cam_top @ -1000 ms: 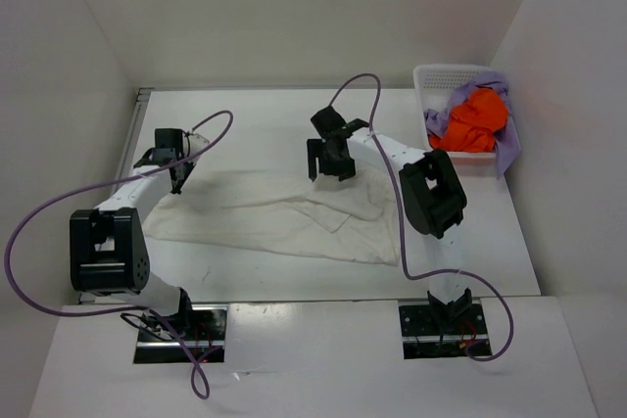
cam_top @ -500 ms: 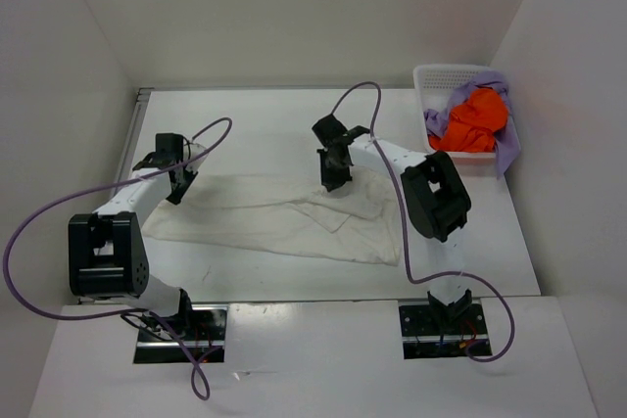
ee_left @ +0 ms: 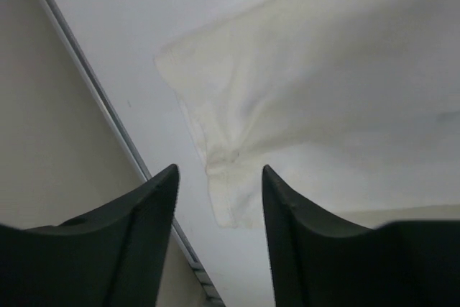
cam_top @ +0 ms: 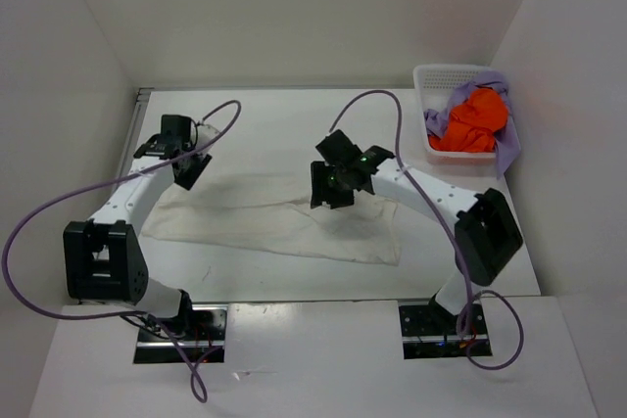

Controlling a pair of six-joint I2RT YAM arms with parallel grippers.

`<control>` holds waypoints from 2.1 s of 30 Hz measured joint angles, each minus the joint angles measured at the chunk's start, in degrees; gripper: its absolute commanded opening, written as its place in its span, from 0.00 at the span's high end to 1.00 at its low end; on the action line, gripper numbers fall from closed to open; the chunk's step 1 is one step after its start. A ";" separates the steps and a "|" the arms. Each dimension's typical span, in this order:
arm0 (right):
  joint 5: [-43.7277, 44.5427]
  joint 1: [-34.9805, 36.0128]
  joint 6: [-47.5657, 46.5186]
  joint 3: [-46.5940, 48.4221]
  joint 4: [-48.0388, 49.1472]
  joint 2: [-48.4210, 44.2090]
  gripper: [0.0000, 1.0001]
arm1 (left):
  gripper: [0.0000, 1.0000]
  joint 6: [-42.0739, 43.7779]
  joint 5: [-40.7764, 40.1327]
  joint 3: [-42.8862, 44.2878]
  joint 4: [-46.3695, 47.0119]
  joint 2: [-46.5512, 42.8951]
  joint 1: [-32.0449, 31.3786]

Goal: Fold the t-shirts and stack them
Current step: Fold the other side of the tshirt into a rectangle

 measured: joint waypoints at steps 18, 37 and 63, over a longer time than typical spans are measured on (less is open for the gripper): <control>0.96 -29.68 6.21 -18.05 0.68 -16.35 0.42 | 0.10 -13.31 26.99 34.23 1.25 27.82 -34.73; -10.69 -31.71 4.24 -22.75 8.50 -6.69 0.40 | 0.23 -19.69 28.76 39.76 -0.26 41.35 -36.70; -12.68 -31.23 2.58 -24.55 10.36 -4.26 1.00 | 1.00 -19.71 32.46 39.69 -0.85 41.79 -36.87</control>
